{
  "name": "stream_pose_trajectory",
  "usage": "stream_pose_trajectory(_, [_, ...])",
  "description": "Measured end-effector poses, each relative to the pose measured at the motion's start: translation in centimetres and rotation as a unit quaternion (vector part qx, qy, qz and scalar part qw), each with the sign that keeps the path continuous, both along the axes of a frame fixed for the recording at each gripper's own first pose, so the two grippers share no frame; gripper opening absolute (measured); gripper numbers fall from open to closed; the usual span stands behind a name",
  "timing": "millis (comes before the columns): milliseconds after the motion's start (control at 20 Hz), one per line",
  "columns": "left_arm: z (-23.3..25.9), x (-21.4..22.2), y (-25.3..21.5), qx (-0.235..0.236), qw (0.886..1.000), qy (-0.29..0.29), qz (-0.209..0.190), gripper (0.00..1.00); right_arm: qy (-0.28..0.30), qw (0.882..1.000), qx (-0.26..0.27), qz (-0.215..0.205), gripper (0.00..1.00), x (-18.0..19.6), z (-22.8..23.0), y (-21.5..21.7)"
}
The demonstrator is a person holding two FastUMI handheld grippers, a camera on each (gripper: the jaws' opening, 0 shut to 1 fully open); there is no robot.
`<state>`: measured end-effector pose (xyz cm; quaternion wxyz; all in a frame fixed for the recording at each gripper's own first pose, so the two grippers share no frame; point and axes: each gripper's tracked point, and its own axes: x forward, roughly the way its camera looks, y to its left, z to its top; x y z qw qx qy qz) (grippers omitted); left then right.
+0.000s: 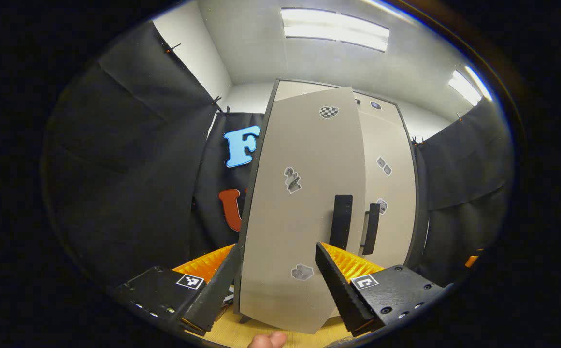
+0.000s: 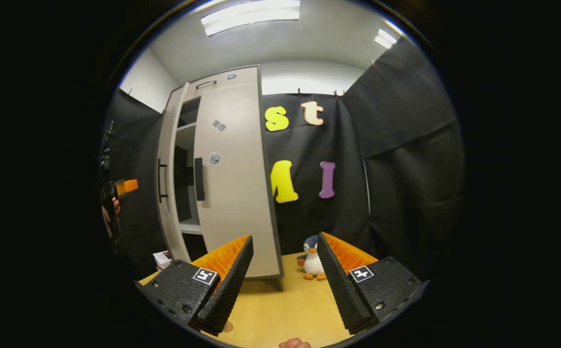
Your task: Grasp the bottle in the cabinet with the left hand and place it on the coaster, then close the right door with the right hand and the left door with the left hand.
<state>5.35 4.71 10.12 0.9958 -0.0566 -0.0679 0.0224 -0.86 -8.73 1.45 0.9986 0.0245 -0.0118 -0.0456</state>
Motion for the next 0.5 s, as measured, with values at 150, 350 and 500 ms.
stream_pose_trajectory(150, [-1.3,-1.9,-0.4,0.010,1.000,-0.002,0.018,0.99,0.015,0.999,0.005,0.050,0.82,0.5,-0.4,2.8])
stream_pose_trajectory(350, [-3.7,-3.8,-1.7,0.022,0.999,0.006,0.036,0.99,0.013,0.998,-0.002,0.057,0.82,0.4,0.0,3.1])
stream_pose_trajectory(500, [-4.9,-5.2,-3.0,0.021,0.999,0.013,0.045,0.99,0.023,0.998,-0.003,0.064,0.82,0.4,-0.7,3.7])
